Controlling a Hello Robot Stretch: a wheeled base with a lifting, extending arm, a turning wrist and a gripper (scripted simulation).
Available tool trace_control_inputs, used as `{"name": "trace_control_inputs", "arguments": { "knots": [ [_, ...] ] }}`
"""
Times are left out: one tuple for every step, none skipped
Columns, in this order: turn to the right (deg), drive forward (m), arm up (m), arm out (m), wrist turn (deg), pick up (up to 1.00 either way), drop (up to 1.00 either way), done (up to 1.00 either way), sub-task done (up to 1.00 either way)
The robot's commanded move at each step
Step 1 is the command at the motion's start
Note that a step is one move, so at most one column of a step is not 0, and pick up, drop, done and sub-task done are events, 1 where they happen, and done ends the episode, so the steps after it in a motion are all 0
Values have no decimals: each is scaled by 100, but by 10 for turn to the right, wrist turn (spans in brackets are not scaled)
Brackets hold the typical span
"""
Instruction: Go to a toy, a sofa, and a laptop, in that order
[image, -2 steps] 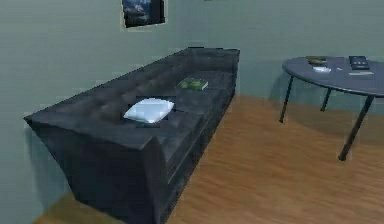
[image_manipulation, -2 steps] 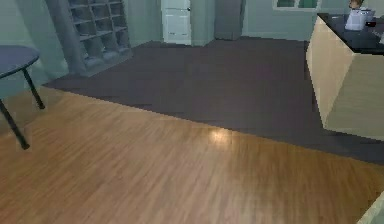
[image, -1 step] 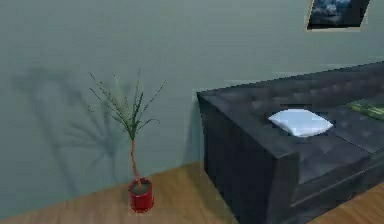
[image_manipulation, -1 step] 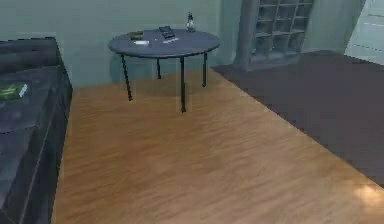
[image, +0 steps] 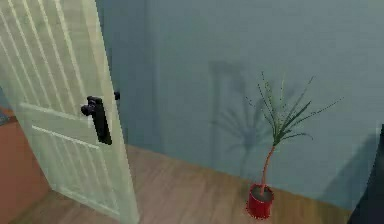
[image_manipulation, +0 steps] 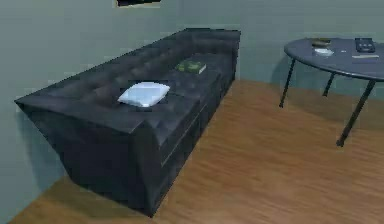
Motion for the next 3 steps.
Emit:
{"name": "trace_control_inputs", "arguments": {
  "knots": [
    [-450, 0, 0, 0, 0, 0, 0, 0, 0],
    [-330, 0, 0, 0, 0, 0, 0, 0, 0],
    [0, 100, 0, 0, 0, 0, 0, 0, 0]
  ]
}}
